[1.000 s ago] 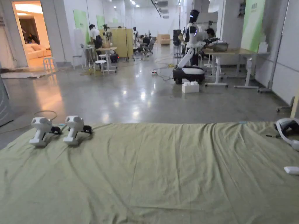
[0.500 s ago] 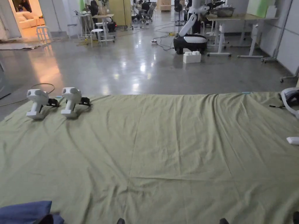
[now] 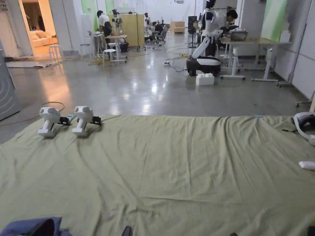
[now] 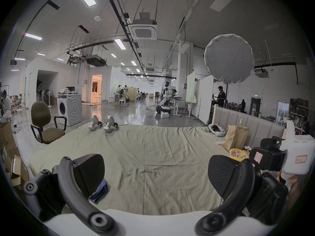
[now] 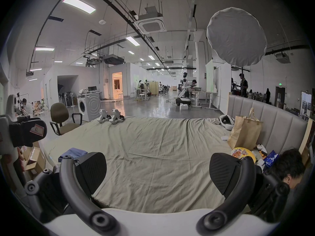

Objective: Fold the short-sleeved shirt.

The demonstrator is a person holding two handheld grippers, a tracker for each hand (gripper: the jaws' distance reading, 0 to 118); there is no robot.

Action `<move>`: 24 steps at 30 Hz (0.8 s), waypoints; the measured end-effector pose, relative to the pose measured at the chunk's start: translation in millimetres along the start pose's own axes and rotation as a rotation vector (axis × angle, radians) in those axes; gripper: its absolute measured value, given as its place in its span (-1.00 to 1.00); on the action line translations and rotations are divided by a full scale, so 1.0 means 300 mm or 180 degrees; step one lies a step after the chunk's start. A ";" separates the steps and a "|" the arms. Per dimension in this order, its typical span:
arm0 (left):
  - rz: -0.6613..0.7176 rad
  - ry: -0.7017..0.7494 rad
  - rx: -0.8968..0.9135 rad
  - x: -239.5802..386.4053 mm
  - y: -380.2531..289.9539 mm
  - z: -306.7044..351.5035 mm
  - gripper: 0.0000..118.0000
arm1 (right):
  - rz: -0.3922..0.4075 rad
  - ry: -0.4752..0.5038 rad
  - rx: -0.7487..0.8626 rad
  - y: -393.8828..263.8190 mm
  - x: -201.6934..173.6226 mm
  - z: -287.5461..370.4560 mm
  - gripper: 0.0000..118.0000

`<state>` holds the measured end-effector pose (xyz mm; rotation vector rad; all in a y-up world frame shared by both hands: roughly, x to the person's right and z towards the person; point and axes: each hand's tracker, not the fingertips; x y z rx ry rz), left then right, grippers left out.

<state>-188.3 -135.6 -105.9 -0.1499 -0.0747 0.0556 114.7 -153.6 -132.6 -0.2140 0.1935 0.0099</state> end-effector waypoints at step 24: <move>0.0079 0.0078 0.0551 -0.027 0.049 0.021 1.00 | -0.0072 -0.0034 0.0289 0.023 0.005 -0.022 1.00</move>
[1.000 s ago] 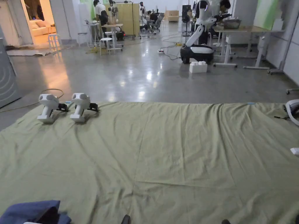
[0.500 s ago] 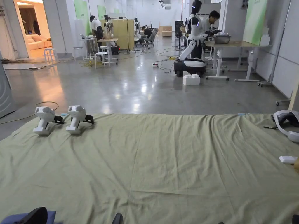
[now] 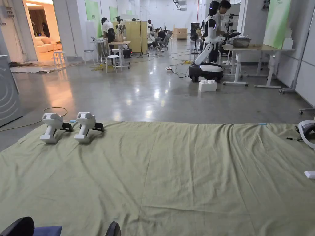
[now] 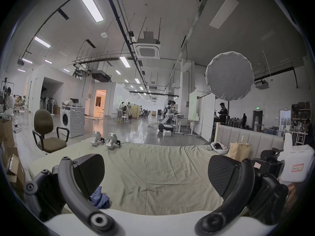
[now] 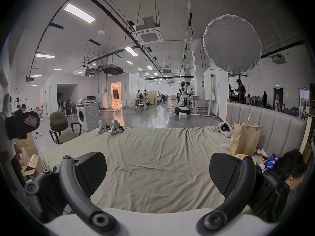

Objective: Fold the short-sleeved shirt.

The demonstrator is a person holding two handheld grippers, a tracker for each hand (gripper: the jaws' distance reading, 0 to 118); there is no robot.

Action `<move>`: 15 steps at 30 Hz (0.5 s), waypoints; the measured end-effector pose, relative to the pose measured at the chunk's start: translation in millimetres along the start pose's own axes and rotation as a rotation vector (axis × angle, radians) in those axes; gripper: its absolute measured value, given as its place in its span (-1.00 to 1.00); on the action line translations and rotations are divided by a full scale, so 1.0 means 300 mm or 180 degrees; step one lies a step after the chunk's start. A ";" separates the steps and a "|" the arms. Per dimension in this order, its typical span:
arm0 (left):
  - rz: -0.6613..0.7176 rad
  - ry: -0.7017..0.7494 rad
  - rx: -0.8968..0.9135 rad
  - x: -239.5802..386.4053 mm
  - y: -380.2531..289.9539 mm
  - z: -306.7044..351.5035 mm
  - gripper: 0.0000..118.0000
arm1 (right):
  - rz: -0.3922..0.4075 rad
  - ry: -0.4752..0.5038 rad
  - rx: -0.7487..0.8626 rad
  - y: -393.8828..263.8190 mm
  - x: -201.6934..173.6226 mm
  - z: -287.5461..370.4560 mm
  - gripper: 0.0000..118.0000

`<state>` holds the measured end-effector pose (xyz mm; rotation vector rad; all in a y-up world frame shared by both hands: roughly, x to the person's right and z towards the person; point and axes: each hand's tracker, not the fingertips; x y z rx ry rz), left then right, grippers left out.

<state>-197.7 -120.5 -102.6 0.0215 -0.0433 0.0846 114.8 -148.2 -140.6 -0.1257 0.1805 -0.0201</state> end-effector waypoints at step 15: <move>-0.0063 0.0008 0.0011 0.021 0.019 0.035 1.00 | 0.0004 0.0067 0.0002 0.012 0.013 0.042 1.00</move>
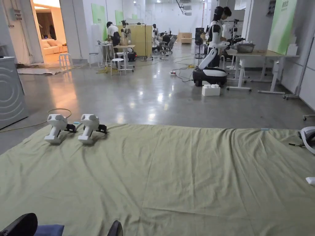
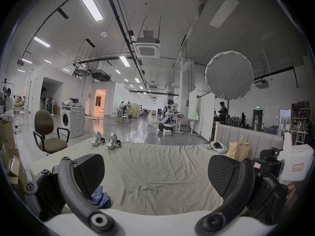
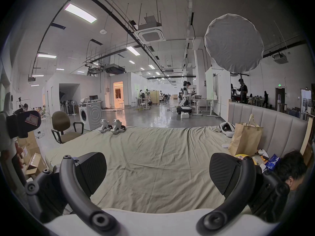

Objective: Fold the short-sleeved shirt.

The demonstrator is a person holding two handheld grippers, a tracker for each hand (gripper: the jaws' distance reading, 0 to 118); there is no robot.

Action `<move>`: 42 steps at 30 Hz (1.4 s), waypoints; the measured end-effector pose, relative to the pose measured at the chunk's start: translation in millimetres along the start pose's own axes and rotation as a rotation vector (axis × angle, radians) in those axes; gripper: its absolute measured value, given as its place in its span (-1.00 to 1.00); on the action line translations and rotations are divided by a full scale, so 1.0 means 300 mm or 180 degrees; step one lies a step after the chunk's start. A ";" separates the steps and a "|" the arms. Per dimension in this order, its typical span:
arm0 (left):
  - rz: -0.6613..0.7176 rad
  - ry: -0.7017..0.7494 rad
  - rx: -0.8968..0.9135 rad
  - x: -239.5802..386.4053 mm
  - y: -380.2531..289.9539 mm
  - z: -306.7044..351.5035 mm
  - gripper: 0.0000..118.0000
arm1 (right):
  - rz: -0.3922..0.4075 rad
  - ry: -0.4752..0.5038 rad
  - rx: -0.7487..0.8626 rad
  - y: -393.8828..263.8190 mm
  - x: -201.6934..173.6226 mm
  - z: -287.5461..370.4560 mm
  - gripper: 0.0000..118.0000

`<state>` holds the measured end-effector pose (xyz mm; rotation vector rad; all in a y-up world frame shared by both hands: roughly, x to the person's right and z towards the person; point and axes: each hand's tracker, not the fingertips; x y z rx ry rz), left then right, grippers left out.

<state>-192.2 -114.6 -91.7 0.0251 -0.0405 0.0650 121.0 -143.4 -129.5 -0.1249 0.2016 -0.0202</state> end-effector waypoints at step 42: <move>0.0873 -0.0233 -0.1042 0.073 0.070 -0.136 1.00 | -0.0802 0.0275 -0.0452 0.016 0.065 -0.044 1.00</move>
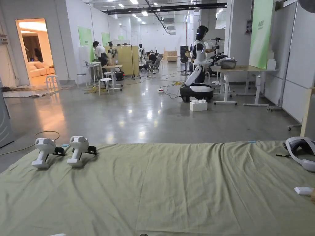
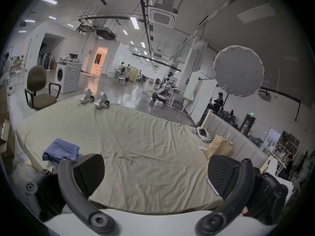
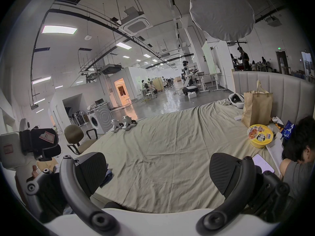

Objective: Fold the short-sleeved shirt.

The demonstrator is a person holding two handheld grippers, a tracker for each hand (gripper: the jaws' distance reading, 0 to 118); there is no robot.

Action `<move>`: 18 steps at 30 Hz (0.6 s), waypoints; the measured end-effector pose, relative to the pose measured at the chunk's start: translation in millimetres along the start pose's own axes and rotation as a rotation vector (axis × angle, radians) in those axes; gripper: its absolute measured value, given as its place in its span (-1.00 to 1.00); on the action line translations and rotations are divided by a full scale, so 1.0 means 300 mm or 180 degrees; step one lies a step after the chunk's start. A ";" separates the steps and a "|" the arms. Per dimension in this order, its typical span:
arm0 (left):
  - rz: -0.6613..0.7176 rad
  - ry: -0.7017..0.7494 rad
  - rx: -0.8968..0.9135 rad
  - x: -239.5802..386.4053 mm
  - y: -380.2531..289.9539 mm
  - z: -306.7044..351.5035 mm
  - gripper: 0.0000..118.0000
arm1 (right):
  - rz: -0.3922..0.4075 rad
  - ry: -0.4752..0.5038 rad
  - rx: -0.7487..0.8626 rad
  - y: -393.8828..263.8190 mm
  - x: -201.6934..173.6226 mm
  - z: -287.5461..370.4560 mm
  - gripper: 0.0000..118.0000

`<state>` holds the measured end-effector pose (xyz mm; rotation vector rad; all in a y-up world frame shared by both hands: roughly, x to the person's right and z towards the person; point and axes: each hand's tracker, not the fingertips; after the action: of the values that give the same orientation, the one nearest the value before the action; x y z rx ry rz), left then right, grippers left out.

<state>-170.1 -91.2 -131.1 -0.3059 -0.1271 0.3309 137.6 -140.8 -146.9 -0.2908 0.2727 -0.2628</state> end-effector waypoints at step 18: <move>0.0093 -0.0041 0.0001 -0.010 0.021 0.015 1.00 | 0.0075 -0.0025 0.0090 0.009 -0.017 0.016 1.00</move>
<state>-175.7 -85.2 -129.0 -0.3056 -0.1354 0.3618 134.8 -135.7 -142.3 -0.2605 0.2644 -0.2422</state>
